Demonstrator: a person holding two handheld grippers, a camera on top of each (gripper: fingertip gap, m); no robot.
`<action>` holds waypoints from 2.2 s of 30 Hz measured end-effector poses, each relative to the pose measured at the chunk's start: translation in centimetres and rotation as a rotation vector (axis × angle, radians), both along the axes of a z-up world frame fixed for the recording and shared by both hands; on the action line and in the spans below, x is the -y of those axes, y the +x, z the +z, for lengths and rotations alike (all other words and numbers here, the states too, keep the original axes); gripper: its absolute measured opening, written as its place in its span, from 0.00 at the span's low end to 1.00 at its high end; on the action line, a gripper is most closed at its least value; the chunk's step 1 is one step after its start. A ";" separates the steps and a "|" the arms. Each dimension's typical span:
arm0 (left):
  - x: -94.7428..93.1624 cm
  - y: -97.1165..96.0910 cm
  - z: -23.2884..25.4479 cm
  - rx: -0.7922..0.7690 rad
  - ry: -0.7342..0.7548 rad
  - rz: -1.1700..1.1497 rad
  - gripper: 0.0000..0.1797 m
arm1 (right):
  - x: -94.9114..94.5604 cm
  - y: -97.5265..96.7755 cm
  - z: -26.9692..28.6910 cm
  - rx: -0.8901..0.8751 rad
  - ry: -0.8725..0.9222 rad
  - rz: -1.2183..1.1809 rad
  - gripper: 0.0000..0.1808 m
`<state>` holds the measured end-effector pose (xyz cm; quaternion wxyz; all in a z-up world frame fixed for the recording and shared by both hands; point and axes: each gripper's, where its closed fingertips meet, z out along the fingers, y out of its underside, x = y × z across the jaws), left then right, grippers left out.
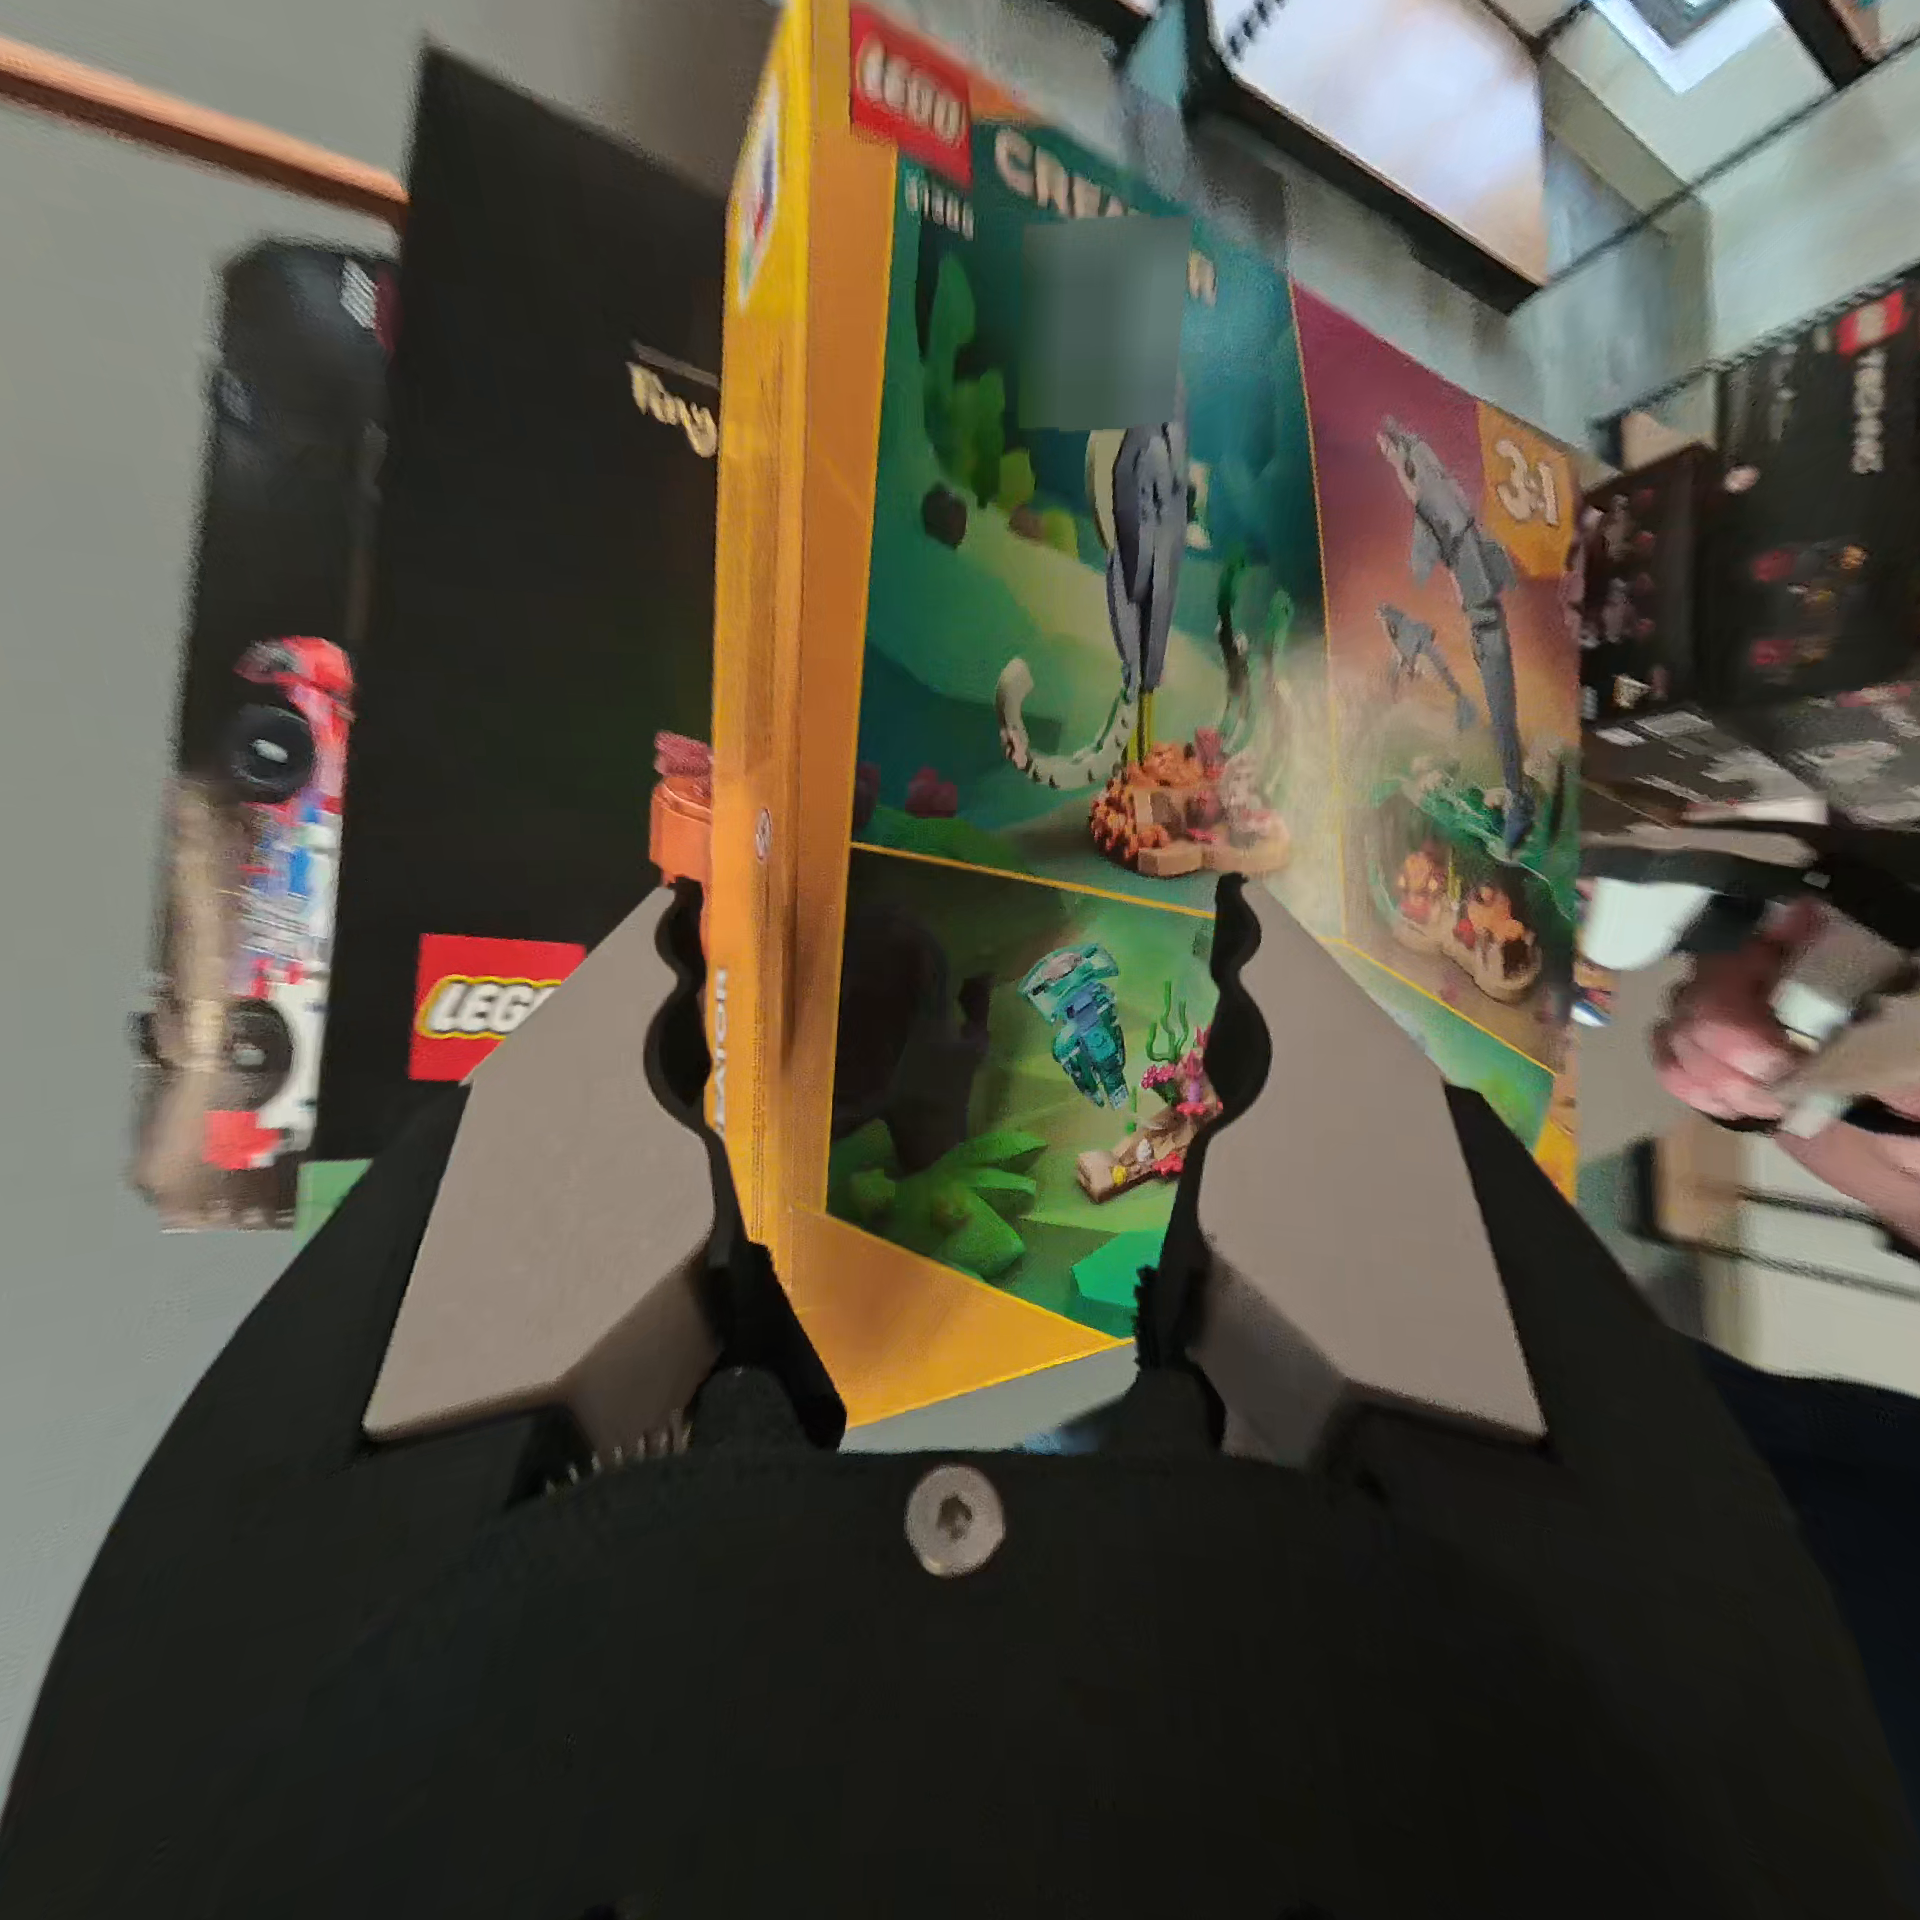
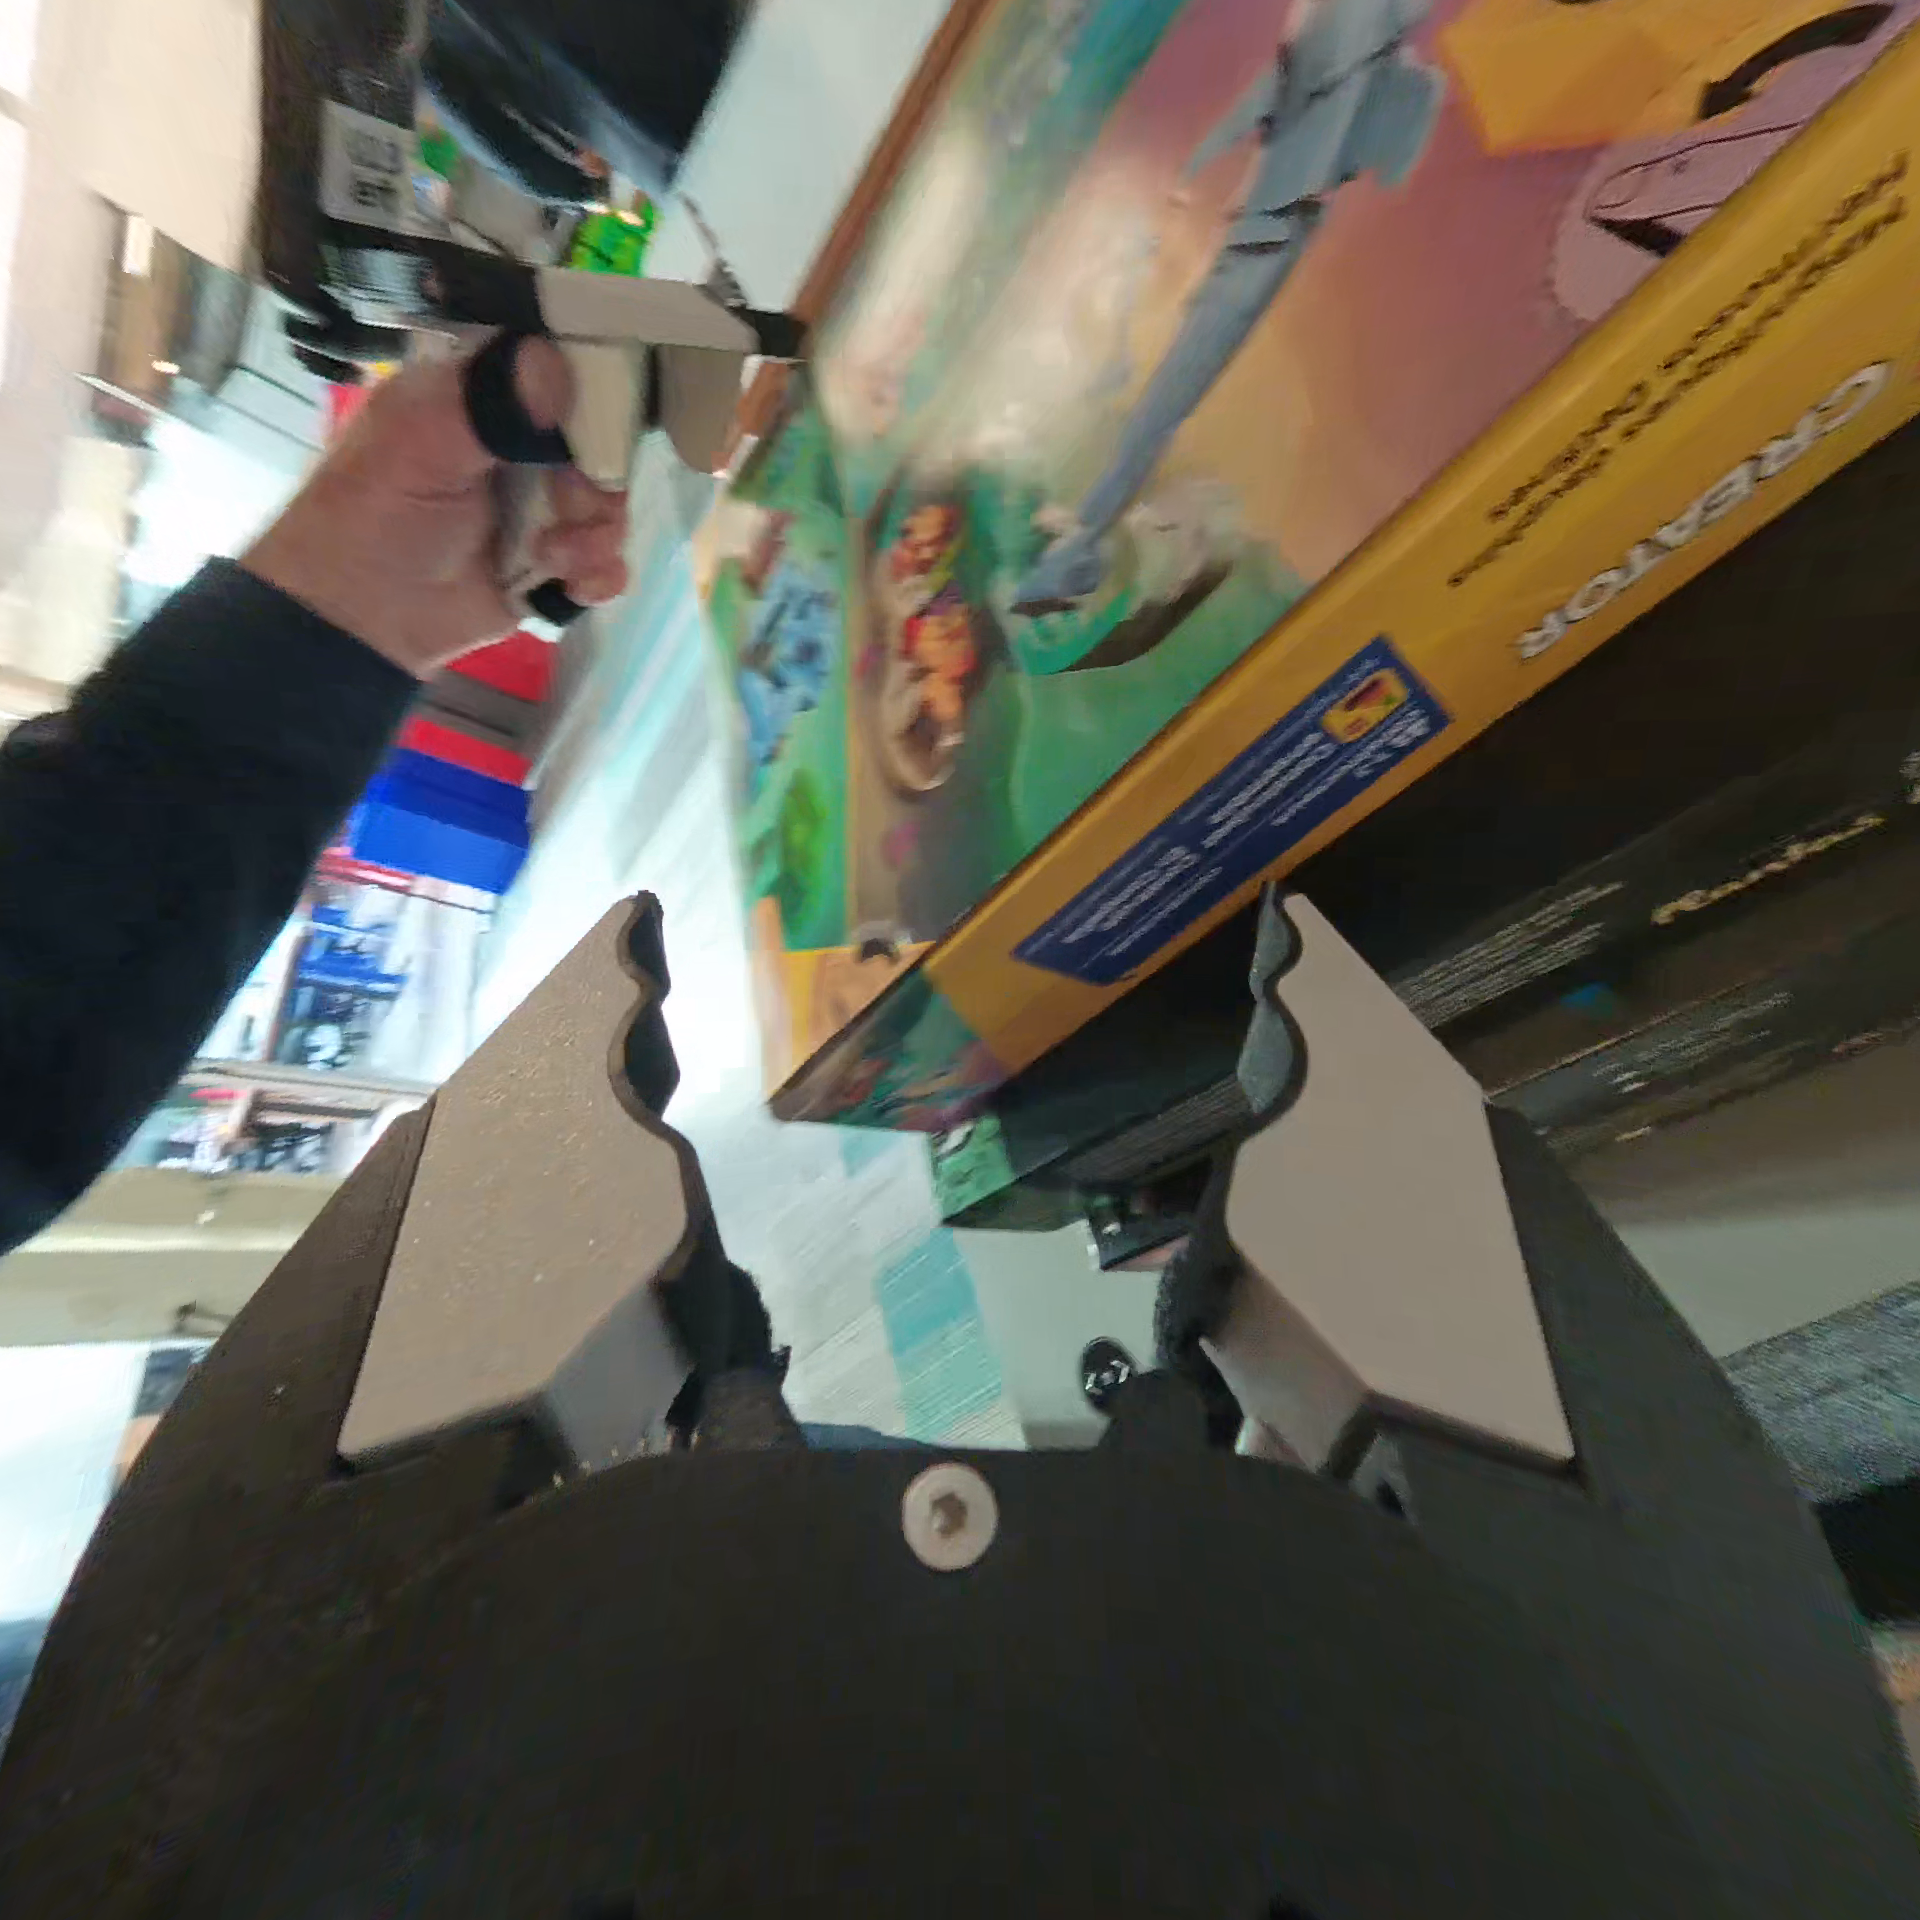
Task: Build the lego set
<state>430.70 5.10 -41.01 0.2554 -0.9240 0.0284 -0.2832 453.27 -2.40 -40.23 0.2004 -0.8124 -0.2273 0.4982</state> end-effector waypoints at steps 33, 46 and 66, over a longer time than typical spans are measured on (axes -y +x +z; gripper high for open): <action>14.3 9.9 -3.7 0.738 -0.192 -0.107 0.46 | 2.0 4.0 -4.3 -0.060 -0.197 -0.082 0.52; 15.6 11.4 0.9 0.737 -0.076 -0.139 0.46 | 2.0 5.0 1.7 -0.043 -0.051 -0.053 0.51; 4.5 26.7 25.5 0.723 0.261 -0.608 0.46 | -2.9 21.2 28.4 -0.036 0.394 -0.348 0.51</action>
